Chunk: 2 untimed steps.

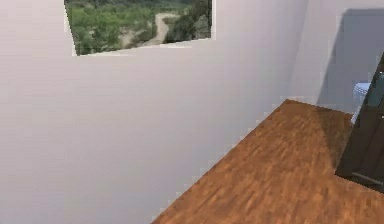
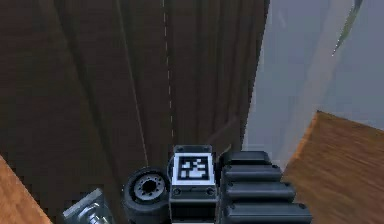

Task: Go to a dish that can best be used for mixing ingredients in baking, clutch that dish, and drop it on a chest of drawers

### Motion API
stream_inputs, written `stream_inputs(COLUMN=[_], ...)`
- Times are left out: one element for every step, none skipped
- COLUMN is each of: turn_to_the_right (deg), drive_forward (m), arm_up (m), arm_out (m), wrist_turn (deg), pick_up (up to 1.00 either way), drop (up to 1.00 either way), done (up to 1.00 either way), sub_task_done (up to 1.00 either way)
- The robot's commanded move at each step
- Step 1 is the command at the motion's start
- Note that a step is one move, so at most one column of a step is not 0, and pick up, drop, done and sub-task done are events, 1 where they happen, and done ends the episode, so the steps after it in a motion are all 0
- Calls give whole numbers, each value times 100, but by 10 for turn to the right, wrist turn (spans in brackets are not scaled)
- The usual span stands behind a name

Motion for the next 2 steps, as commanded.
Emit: stream_inputs(turn_to_the_right=[-390, 0], drive_forward=[0, 45], arm_up=[0, 0], arm_out=[0, 0], wrist_turn=[0, 0], pick_up=[0, 0], drop=[0, 0], done=[0, 0], sub_task_done=[0, 0])
